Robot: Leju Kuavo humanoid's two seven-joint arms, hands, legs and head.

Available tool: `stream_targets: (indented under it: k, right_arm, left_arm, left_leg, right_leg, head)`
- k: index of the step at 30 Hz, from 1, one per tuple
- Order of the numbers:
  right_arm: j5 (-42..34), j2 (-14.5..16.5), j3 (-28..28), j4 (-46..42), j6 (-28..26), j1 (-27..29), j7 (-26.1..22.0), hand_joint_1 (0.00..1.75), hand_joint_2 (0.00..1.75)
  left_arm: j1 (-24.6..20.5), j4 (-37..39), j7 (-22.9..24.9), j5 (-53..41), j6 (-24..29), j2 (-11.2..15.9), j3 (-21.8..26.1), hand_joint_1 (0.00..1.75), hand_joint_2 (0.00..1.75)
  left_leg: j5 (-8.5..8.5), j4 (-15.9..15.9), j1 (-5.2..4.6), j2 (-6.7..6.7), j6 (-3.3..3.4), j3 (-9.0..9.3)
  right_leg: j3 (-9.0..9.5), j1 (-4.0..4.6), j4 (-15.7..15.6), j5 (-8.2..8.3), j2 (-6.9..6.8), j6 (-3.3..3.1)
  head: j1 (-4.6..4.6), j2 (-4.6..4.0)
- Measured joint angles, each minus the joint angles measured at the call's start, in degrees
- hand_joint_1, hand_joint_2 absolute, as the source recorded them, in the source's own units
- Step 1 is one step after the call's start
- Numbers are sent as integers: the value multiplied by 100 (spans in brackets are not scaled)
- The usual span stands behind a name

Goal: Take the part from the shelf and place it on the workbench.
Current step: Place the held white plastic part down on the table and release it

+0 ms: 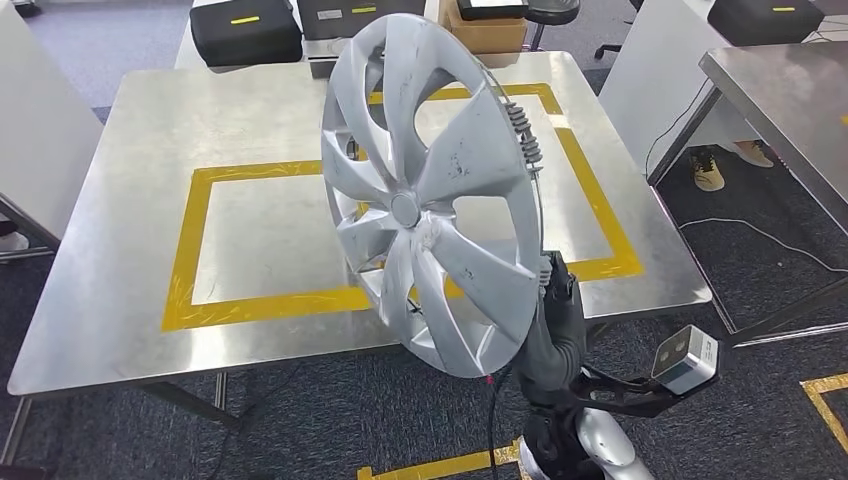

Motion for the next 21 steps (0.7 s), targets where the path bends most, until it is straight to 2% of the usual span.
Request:
stream_targets:
  k: [3,6,8,10,12,14,16,18,21]
  right_arm:
    - [446,-65,-47,-55,-495,-54,185,175,175]
    - [552,-113,-91,-110,-615,-87,234,175,175]
    - [989,-147,-104,-156,-958,-145,422,175,175]
    - [1896,-250,-105,-205,-1596,-311,1021,175,175]
    - [2869,-436,-89,-238,-1994,-633,1980,175,175]
    - [3756,-685,-54,-233,-1835,-1121,3102,175,175]
    - [4488,-946,19,-191,-1325,-1719,4125,175,175]
    - [4981,-1167,165,-120,-728,-2324,4882,175,175]
    - [5313,-1416,494,86,110,-3176,5612,175,175]
  left_arm:
    - [1,0,0,3,-1,-1,0,0,175]
    - [2,0,0,4,-1,-2,0,0,175]
    - [2,0,0,3,-3,-4,0,0,175]
    - [1,0,0,-9,-16,-8,0,0,175]
    - [0,0,-1,-38,-46,-18,0,0,175]
    - [0,0,-7,-79,-86,-36,-1,0,175]
    - [0,0,-16,-128,-123,-62,-4,0,175]
    - [-1,0,-21,-181,-145,-97,-11,0,175]
    - [-9,0,-3,-263,-192,-158,-20,0,175]
  left_leg:
    - [6,1,2,-1,8,1]
    - [9,-2,4,-1,8,9]
    - [9,-4,4,3,7,17]
    - [10,-5,5,11,7,23]
    - [13,-6,5,20,6,24]
    - [19,-7,4,34,8,24]
    - [23,-7,3,54,13,24]
    - [24,-7,2,70,15,25]
    - [24,-6,1,78,16,25]
  right_leg:
    - [0,1,0,3,-3,32]
    - [2,2,2,3,-3,35]
    - [5,3,4,3,-1,36]
    - [8,3,6,3,1,36]
    - [8,4,9,3,2,36]
    - [8,3,12,7,4,40]
    - [6,3,14,14,11,48]
    - [4,2,14,19,21,52]
    - [4,2,14,21,25,52]
  head:
    - [-13,0]
    - [-15,0]
    - [-18,0]
    - [-22,0]
    - [-23,0]
    - [-22,0]
    - [-18,0]
    - [-14,0]
    - [-15,0]
